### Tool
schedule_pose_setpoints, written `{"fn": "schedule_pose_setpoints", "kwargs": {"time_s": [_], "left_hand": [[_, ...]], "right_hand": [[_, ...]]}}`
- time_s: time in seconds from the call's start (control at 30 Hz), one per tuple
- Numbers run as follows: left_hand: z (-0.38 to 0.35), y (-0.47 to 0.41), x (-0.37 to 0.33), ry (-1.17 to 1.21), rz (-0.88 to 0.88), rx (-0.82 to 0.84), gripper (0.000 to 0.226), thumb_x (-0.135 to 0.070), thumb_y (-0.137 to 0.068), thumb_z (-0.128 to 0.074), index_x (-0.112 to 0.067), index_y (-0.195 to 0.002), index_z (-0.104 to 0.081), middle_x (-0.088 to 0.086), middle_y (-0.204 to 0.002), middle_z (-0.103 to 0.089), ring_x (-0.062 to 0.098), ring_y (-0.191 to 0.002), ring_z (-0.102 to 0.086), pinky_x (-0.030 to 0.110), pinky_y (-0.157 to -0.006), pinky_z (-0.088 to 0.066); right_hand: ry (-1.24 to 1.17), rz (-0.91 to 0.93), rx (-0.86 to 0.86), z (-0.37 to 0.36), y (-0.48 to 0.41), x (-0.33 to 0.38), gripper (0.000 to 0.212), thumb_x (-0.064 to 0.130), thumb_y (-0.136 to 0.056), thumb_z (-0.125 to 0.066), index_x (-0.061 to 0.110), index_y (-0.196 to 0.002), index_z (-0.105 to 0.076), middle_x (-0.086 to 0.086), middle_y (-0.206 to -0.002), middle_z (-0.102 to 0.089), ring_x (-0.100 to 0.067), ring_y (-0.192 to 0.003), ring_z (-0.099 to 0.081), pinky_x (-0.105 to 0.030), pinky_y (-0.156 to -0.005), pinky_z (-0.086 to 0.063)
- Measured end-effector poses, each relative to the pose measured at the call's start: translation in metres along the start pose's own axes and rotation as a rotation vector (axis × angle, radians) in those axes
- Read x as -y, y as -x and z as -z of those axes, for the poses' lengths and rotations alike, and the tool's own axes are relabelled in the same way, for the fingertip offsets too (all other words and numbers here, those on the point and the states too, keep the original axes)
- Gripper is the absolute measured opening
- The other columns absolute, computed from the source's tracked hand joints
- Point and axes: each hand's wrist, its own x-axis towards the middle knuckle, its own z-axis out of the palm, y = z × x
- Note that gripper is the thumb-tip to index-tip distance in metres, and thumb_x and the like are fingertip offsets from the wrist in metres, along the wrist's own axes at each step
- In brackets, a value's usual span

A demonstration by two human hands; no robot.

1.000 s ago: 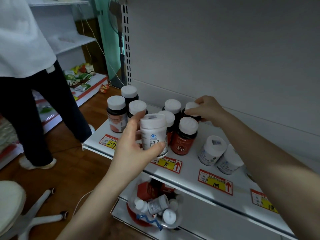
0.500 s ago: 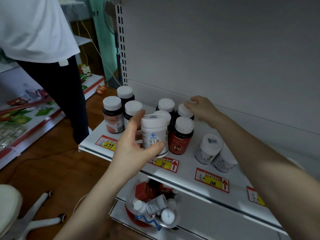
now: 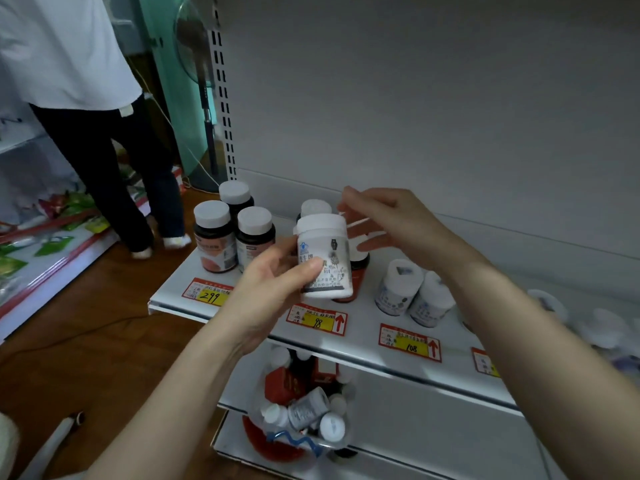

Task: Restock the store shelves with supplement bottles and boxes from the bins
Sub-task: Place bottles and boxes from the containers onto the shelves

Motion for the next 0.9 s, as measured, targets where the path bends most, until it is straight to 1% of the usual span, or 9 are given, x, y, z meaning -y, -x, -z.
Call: {"fn": "schedule_pose_setpoints", "kwargs": {"time_s": [0.07,0.17,0.27,0.37,0.43,0.53,0.6,0.73,0.9], "left_hand": [[-0.001,-0.002,0.002,-0.001,0.011,0.053,0.035,-0.013,-0.077,-0.06,-0.025,-0.109,-0.054,-0.007,-0.086,-0.074,0.009,-0.083,-0.069,0.023,-0.073,-0.056],[-0.007,-0.006,0.006,-0.068,0.007,0.117,0.048,-0.017,-0.076,-0.071,-0.027,-0.118,-0.05,-0.006,-0.09,-0.073,0.013,-0.091,-0.068,0.029,-0.082,-0.053],[-0.018,-0.007,0.007,-0.103,-0.031,0.181,0.038,-0.009,-0.085,-0.06,-0.028,-0.117,-0.05,-0.006,-0.086,-0.072,0.007,-0.085,-0.068,0.021,-0.072,-0.054],[-0.034,-0.011,0.012,-0.19,-0.09,0.257,0.036,0.001,-0.091,-0.048,-0.031,-0.108,-0.051,-0.009,-0.087,-0.067,-0.004,-0.077,-0.065,0.012,-0.063,-0.048],[-0.047,-0.012,0.017,-0.264,-0.133,0.301,0.036,-0.001,-0.093,-0.049,-0.029,-0.114,-0.048,-0.011,-0.097,-0.064,-0.005,-0.085,-0.062,0.011,-0.068,-0.047],[-0.065,-0.01,0.024,-0.522,-0.304,0.291,0.037,-0.023,-0.087,-0.053,-0.037,-0.119,-0.043,-0.023,-0.112,-0.054,-0.003,-0.106,-0.052,0.006,-0.086,-0.04],[-0.074,-0.006,0.033,-0.726,-0.401,0.211,0.041,-0.023,-0.09,-0.055,-0.025,-0.13,-0.045,-0.015,-0.118,-0.053,0.002,-0.11,-0.048,0.004,-0.082,-0.035],[-0.08,0.001,0.062,-1.026,-0.484,0.115,0.045,-0.029,-0.091,-0.049,-0.002,-0.128,-0.049,0.017,-0.114,-0.06,0.031,-0.107,-0.054,0.027,-0.081,-0.038],[-0.085,0.01,0.093,-1.175,-0.455,0.019,0.05,-0.033,-0.087,-0.045,0.005,-0.117,-0.056,0.024,-0.107,-0.062,0.039,-0.096,-0.061,0.038,-0.075,-0.05]], "right_hand": [[0.032,-0.026,0.027,-0.001,0.01,0.001,0.037,0.047,-0.085,-0.056,0.016,-0.101,-0.068,0.0,-0.096,-0.07,-0.014,-0.087,-0.068,-0.029,-0.075,-0.057],[0.066,-0.04,0.013,0.001,0.024,0.001,0.031,0.042,-0.083,-0.06,0.016,-0.097,-0.068,0.002,-0.091,-0.07,-0.011,-0.083,-0.068,-0.027,-0.073,-0.056],[0.051,-0.089,-0.037,0.008,0.039,0.0,0.022,0.034,-0.082,-0.064,0.016,-0.093,-0.068,0.003,-0.086,-0.07,-0.005,-0.074,-0.067,-0.018,-0.063,-0.053],[0.08,-0.133,-0.094,0.021,0.054,-0.003,0.021,0.033,-0.081,-0.066,0.016,-0.093,-0.069,-0.002,-0.09,-0.071,-0.014,-0.082,-0.068,-0.025,-0.073,-0.057],[0.061,-0.138,-0.149,0.031,0.066,-0.005,0.017,0.029,-0.079,-0.069,0.016,-0.091,-0.07,-0.002,-0.088,-0.071,-0.013,-0.08,-0.068,-0.024,-0.073,-0.056],[0.081,-0.129,-0.256,0.043,0.081,-0.011,0.015,0.024,-0.077,-0.071,0.017,-0.091,-0.069,-0.001,-0.09,-0.07,-0.011,-0.083,-0.066,-0.023,-0.073,-0.056],[0.09,-0.116,-0.337,0.052,0.088,-0.017,0.019,0.022,-0.077,-0.072,0.016,-0.094,-0.068,-0.003,-0.096,-0.069,-0.013,-0.088,-0.066,-0.026,-0.077,-0.055],[0.101,-0.01,-0.48,0.071,0.094,-0.026,0.022,0.019,-0.079,-0.071,0.016,-0.1,-0.066,0.001,-0.098,-0.066,-0.011,-0.09,-0.064,-0.024,-0.08,-0.055],[0.163,0.117,-0.526,0.091,0.078,-0.037,0.022,0.016,-0.079,-0.071,0.015,-0.1,-0.064,0.007,-0.096,-0.062,0.0,-0.082,-0.059,-0.01,-0.073,-0.049]]}}
